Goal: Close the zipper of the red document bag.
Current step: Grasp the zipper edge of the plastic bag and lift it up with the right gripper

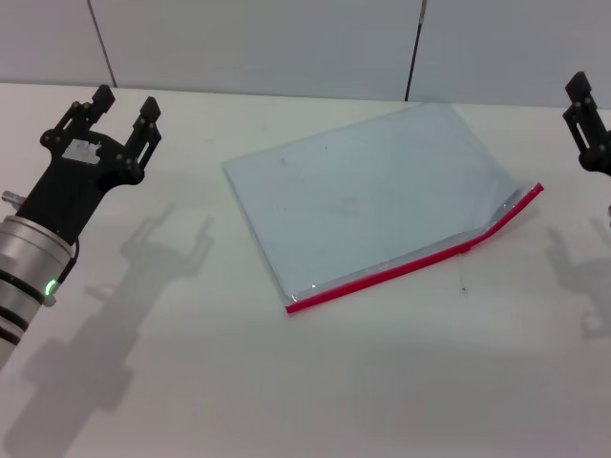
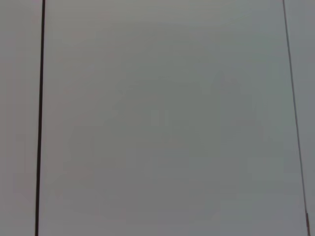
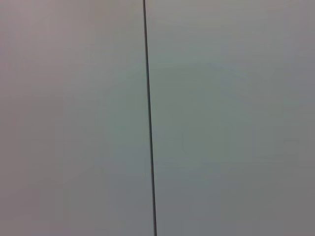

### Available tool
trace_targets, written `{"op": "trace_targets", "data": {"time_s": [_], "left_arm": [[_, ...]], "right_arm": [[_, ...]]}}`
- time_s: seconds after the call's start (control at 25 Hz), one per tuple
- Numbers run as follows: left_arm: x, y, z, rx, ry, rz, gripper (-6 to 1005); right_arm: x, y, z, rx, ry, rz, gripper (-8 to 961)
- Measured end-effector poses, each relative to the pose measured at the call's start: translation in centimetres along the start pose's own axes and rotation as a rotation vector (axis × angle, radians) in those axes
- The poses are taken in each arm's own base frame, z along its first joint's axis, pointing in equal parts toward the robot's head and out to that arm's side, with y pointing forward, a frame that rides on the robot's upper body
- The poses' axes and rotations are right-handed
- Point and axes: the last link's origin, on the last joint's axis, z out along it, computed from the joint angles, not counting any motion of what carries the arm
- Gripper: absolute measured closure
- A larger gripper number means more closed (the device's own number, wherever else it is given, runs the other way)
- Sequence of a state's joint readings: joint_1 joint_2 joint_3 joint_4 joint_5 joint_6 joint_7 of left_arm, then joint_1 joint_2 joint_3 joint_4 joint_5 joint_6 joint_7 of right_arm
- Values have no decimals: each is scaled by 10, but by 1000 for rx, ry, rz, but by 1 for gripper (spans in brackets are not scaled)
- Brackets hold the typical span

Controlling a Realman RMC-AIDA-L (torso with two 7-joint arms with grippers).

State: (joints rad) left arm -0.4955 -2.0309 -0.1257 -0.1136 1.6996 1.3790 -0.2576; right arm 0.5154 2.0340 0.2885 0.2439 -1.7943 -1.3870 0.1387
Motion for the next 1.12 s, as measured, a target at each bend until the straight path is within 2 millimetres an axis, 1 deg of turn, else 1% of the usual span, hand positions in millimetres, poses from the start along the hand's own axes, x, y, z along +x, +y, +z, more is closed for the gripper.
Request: {"op": "trace_targets", "data": {"time_s": [0.4,0.6,0.88,0.96,1.0,1.04,1.12], "left_arm": [[0,0,0,0,0,0,410],[0,0,0,0,0,0,410],[0,0,0,1,-2,0,410],[0,0,0,1,-2,0,410],[0,0,0,1,-2,0,410],[0,0,0,1,-2,0,410],[0,0,0,2,-2,0,410]], "right_arm": [[3,-1,0,7,22,2,317],[7,-3,5,11,56,35,318],[19,-20,21,20,186,186,319],[23,-28,25,23,245,229,319],[29,-34,29,28,313,267,319],[29,-34,29,28,313,267,319],[34,-39,34,31,383,294,319]]}}
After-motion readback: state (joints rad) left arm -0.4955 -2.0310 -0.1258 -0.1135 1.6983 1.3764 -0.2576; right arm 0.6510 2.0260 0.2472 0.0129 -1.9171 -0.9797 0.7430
